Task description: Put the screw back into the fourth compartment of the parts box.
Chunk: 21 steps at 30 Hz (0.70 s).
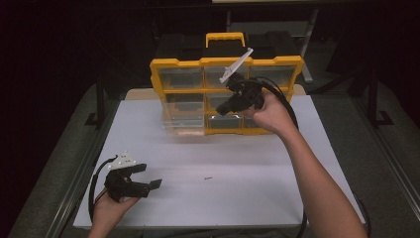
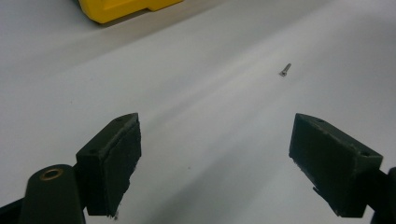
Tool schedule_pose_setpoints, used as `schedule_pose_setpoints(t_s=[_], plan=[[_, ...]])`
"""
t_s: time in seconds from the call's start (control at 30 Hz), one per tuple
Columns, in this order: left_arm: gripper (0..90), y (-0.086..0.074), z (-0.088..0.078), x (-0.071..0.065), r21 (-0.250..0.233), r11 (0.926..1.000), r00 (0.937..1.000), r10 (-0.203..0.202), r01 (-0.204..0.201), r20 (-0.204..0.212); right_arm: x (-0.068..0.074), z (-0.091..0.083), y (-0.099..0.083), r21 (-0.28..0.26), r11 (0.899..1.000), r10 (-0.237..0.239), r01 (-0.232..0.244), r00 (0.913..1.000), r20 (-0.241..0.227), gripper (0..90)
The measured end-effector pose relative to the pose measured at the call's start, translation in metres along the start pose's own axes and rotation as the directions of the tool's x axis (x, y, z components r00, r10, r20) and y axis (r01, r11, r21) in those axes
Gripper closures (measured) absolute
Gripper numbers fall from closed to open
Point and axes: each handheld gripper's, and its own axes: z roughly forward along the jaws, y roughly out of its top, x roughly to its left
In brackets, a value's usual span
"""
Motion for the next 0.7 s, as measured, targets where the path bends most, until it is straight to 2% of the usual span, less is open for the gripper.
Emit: schedule_pose_setpoints(t_s=[0.27,0.53,0.7], plan=[[16.5,0.000,0.000,0.000,0.000,1.0000,1.0000,-0.002,0.002,0.002,0.003,0.008,0.031,0.009,0.999,-0.037,0.037,0.9993,-0.009,86.3],[16.5,0.000,0.000,0.000,0.001,1.0000,1.0000,0.002,-0.002,0.004,0.009,0.031,0.052,0.025,0.998,-0.063,0.064,0.9973,-0.037,86.3],[16.5,-0.001,0.000,0.000,0.000,1.0000,1.0000,0.000,0.000,0.002,0.009,0.047,0.057,0.023,0.998,-0.065,0.066,0.9968,-0.046,86.3]])
